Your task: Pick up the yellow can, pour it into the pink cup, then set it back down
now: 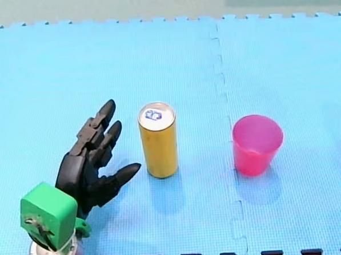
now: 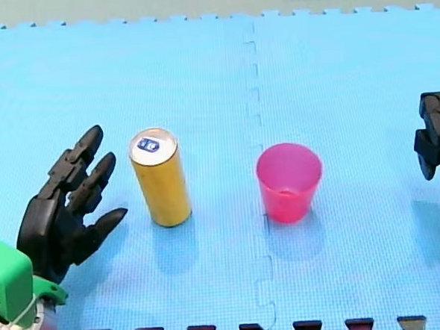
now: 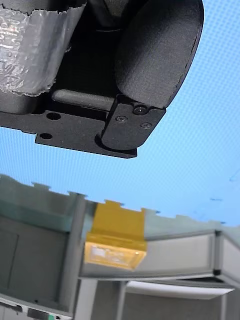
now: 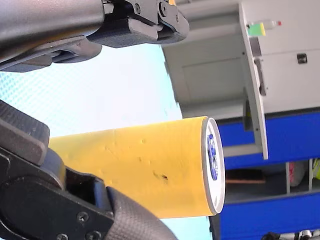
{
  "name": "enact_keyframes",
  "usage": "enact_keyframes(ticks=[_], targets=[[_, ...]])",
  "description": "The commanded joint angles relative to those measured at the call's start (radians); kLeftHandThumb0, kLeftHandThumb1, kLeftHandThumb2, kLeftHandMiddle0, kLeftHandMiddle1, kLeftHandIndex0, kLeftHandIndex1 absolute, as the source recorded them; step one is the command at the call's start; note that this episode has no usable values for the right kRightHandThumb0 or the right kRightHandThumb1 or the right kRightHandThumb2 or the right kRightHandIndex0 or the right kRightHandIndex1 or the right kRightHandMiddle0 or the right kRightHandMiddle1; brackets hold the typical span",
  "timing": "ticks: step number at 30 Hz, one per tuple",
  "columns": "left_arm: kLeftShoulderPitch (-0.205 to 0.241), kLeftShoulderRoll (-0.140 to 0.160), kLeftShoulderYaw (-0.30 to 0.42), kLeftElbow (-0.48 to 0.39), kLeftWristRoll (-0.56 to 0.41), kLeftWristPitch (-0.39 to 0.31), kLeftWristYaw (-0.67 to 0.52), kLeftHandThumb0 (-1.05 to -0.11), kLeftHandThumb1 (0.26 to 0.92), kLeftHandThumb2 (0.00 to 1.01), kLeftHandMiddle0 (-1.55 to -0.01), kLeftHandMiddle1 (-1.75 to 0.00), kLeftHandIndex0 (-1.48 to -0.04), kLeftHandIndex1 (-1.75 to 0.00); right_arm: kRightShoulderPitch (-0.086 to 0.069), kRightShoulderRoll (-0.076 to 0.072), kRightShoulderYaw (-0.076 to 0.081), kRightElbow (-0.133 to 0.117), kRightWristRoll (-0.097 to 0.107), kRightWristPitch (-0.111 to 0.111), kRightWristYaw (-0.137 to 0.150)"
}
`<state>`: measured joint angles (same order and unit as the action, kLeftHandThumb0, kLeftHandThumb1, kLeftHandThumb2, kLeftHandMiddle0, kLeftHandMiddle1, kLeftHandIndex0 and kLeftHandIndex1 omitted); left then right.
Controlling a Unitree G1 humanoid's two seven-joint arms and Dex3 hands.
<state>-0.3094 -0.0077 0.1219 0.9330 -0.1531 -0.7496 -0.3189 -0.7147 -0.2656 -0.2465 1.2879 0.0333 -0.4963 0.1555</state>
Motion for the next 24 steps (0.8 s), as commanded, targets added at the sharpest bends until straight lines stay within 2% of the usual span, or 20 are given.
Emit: enact_keyframes(ticks=[1, 6, 24], targets=[[-0.003, 0.004, 0.005, -0.005, -0.009, 0.005, -0.014, -0.831, 0.673, 0.0, -0.23, 0.0, -0.23, 0.0, -0.003, -0.007, -0.001, 0.001, 0.003, 0.002, 0.001], [-0.007, 0.01, 0.007, 0.002, -0.011, -0.004, -0.039, -0.774, 0.669, 0.0, -0.22, 0.0, -0.22, 0.0, -0.003, -0.007, -0.001, 0.002, 0.002, 0.0, 0.002], [-0.02, 0.014, 0.022, 0.04, -0.009, -0.029, -0.06, -0.737, 0.689, 0.0, -0.21, 0.0, -0.22, 0.0, -0.003, -0.005, -0.003, 0.002, 0.003, 0.003, 0.001]])
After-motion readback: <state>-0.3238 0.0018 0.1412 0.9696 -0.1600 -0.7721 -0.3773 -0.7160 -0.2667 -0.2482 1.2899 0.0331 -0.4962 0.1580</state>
